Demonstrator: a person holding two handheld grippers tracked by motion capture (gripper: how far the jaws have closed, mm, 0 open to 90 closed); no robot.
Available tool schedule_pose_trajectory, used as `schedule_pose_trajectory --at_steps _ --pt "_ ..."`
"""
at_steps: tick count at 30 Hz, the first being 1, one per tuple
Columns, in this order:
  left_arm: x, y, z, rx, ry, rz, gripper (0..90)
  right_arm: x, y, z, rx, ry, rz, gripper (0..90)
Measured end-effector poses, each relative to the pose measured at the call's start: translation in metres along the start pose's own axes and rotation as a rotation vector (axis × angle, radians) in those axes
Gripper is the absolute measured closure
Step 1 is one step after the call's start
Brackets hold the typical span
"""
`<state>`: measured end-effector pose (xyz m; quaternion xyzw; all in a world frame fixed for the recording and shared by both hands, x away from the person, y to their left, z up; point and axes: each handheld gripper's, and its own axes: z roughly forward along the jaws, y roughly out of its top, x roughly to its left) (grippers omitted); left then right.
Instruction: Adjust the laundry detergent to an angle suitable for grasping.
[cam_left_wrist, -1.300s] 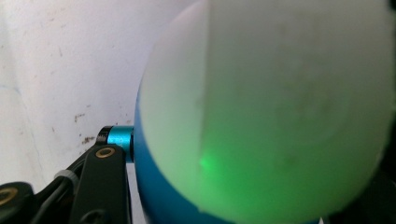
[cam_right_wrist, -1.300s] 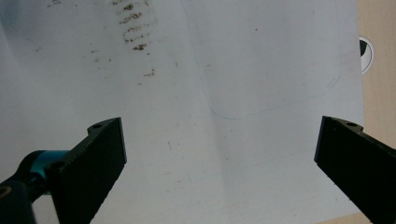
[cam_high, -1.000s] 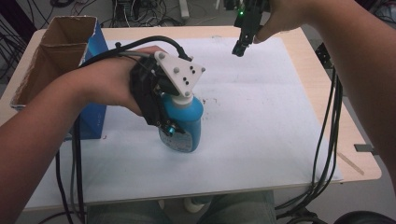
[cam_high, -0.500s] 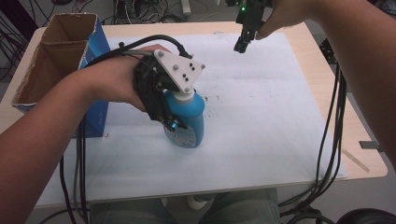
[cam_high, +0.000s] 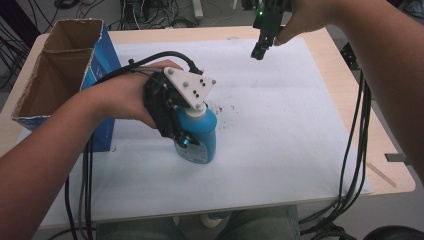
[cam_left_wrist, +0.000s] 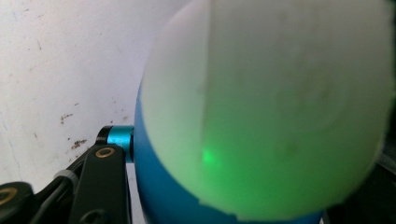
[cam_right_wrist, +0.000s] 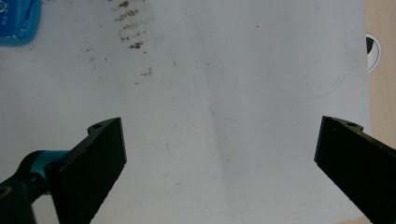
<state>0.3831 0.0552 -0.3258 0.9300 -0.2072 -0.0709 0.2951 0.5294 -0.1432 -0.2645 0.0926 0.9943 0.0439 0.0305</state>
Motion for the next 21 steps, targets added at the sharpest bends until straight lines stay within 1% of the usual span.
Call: schedule_pose_trajectory --at_steps 3,4,5,6,11,12,15,19,21 --pt "0.0002 -0.0002 0.0002 0.0 -0.002 0.005 42.8 -0.0001 -0.0004 0.0002 0.004 -0.003 0.004 1.2" --pt "0.0002 -0.0003 0.0 0.002 -0.002 0.0 42.7 0.0002 -0.0006 0.0002 0.003 -0.001 0.011 1.2" --pt "0.0002 -0.0003 0.0 0.002 -0.002 0.0 42.6 0.0002 -0.0006 0.0002 0.003 -0.001 0.011 1.2" --pt "-0.0001 0.0001 0.0002 0.004 -0.001 -0.011 42.6 -0.0003 -0.0008 0.0 0.001 -0.001 0.005 1.2" --pt "-0.0009 0.0013 0.0001 0.016 0.001 -0.019 41.9 -0.001 -0.0016 0.0006 0.005 0.005 0.009 1.2" --pt "-0.0008 0.0013 0.0003 0.013 -0.001 -0.022 41.5 -0.0005 -0.0016 0.0013 0.006 0.004 0.017 1.2" --pt "-0.0019 0.0013 -0.0006 0.007 -0.007 -0.035 38.2 -0.0011 -0.0015 0.0025 0.013 0.004 0.014 1.2" --pt "-0.0033 0.0013 -0.0034 0.012 0.006 -0.044 33.9 -0.0008 -0.0015 0.0012 0.01 0.006 0.019 1.2" --pt "-0.0038 0.0006 -0.0061 0.014 0.013 -0.049 33.7 -0.0009 -0.0014 0.0008 0.009 0.004 0.016 1.2"
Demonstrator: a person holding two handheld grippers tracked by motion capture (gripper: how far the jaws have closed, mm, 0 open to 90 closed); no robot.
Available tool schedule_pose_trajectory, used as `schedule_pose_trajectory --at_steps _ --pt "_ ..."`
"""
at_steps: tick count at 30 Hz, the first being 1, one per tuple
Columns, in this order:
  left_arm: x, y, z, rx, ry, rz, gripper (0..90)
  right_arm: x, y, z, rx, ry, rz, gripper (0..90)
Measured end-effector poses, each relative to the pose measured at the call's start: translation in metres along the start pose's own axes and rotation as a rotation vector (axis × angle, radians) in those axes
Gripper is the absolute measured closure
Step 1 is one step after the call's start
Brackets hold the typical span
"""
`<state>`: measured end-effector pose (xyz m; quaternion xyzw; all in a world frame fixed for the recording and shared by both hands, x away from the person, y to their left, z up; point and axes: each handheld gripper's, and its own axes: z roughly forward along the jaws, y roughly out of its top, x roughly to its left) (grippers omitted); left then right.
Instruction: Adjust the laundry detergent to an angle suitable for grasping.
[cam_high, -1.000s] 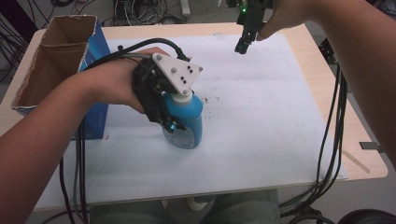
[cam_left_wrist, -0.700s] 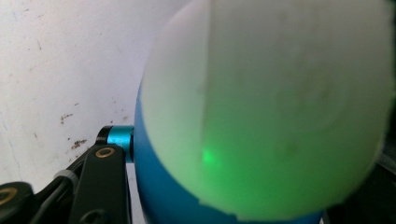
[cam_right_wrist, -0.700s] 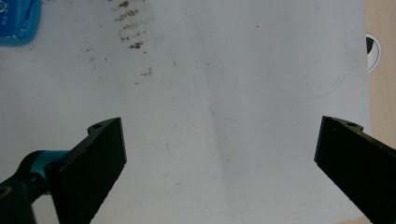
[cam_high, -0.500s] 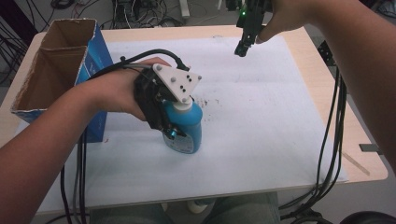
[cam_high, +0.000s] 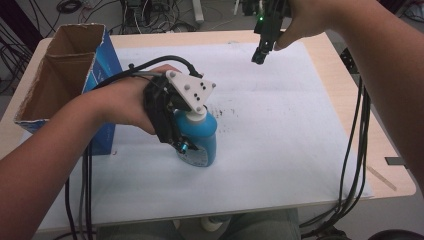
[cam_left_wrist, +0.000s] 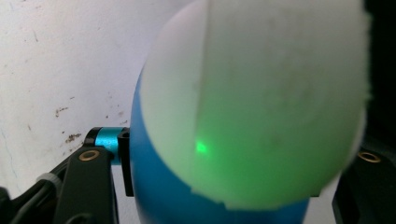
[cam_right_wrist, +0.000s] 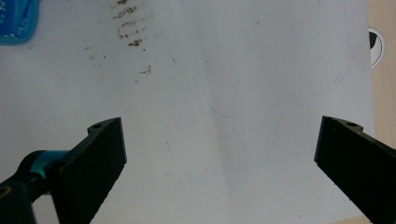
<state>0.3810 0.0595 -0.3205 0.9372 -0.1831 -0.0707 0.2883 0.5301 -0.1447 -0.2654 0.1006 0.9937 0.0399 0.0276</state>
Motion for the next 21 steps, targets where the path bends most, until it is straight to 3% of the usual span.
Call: schedule_pose_trajectory --at_steps 2,4,11,21 --pt "-0.002 -0.002 -0.005 -0.005 0.005 -0.023 32.5 0.0 0.0 -0.001 0.0 0.002 0.003 1.2" --pt "-0.003 -0.002 -0.008 -0.002 0.006 -0.019 31.1 0.001 0.0 -0.002 -0.005 -0.001 0.002 1.2" --pt "-0.006 -0.002 -0.02 0.044 0.011 -0.05 27.4 0.002 -0.001 -0.004 -0.007 -0.003 -0.001 1.2" --pt "-0.008 -0.012 -0.047 0.155 0.068 -0.145 19.4 0.002 -0.001 -0.005 -0.016 -0.004 0.001 1.2"
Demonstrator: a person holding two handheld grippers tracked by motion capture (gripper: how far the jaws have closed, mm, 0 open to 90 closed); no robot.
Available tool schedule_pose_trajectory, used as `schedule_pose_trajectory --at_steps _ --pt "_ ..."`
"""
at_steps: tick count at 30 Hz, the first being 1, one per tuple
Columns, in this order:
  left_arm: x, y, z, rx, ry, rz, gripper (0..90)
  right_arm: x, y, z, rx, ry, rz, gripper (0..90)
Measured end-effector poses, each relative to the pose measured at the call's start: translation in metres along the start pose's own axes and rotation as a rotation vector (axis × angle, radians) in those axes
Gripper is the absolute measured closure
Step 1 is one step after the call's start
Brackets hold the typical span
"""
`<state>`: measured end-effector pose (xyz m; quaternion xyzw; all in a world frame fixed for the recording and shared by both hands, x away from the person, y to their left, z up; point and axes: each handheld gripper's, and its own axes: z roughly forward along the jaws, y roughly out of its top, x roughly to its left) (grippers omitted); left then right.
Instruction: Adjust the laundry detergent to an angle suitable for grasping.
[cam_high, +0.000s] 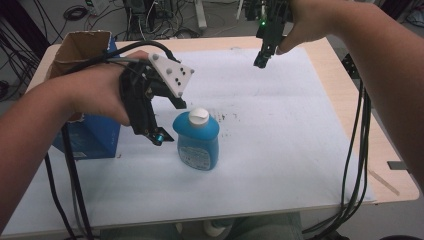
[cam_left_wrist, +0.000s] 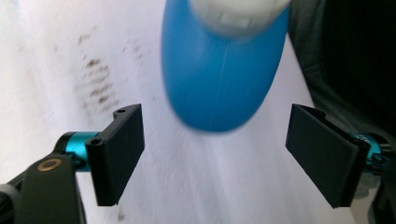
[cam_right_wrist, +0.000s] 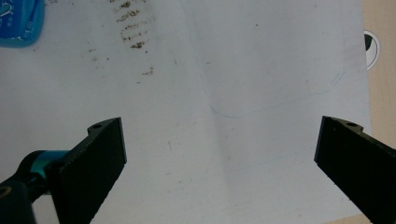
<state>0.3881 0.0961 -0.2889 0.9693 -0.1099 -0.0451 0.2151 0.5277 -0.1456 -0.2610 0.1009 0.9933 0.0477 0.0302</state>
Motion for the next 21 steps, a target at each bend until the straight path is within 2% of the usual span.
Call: schedule_pose_trajectory --at_steps 5,13,17,21 --pt "0.001 -0.006 -0.009 0.063 0.024 -0.041 17.3 0.0 0.002 0.001 0.006 0.005 -0.003 1.2" --pt "0.002 -0.011 -0.018 0.148 0.035 -0.078 13.7 0.0 0.005 0.003 0.003 0.008 -0.012 1.2" --pt "0.001 -0.015 -0.02 0.213 0.051 -0.111 9.5 -0.002 0.004 0.003 0.007 0.012 -0.013 1.2" --pt "0.0 -0.019 -0.023 0.243 0.049 -0.137 7.6 -0.003 0.003 0.002 0.001 0.013 -0.008 1.2"
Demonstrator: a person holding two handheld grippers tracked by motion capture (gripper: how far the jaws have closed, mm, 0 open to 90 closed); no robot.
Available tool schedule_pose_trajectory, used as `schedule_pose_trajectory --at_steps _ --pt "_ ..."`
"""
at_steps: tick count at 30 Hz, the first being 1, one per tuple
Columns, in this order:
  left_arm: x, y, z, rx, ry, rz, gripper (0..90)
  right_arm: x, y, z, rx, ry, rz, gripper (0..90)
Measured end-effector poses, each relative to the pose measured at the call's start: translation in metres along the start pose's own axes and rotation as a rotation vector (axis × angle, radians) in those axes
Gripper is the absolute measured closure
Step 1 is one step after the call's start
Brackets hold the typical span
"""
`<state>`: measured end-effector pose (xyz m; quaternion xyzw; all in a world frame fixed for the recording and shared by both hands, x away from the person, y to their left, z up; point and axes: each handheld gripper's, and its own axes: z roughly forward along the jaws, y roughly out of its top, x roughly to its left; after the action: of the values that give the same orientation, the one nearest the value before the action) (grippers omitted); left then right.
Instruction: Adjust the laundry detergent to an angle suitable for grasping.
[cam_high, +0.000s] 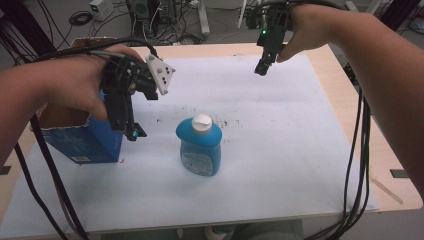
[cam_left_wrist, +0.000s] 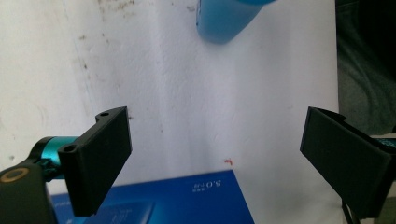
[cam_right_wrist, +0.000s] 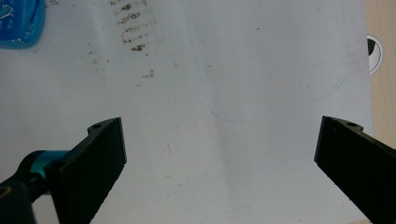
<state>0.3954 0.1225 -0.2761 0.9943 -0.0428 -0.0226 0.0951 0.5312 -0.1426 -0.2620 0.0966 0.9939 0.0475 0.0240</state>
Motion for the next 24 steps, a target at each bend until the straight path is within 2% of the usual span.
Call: schedule_pose_trajectory --at_steps 6,9,11,14,21,24 --pt "0.006 -0.003 -0.003 0.049 0.014 -0.032 5.3 -0.002 0.003 -0.004 0.003 -0.005 -0.011 1.2" --pt "0.009 -0.003 -0.005 0.072 0.028 -0.058 1.6 -0.002 0.004 -0.004 0.003 -0.005 -0.011 1.2" --pt "0.01 -0.003 -0.007 0.076 0.05 -0.055 1.6 -0.003 0.005 -0.003 0.004 -0.003 -0.014 1.2" --pt "0.014 -0.006 -0.011 0.071 0.028 -0.079 1.6 -0.003 0.005 -0.002 0.007 -0.002 -0.015 1.2" --pt "0.017 -0.006 -0.018 0.079 0.019 -0.106 1.7 -0.002 0.003 -0.003 0.013 -0.006 -0.005 1.2" --pt "0.018 -0.004 -0.017 0.085 0.018 -0.104 1.7 -0.002 0.002 -0.003 0.012 -0.01 -0.014 1.2"
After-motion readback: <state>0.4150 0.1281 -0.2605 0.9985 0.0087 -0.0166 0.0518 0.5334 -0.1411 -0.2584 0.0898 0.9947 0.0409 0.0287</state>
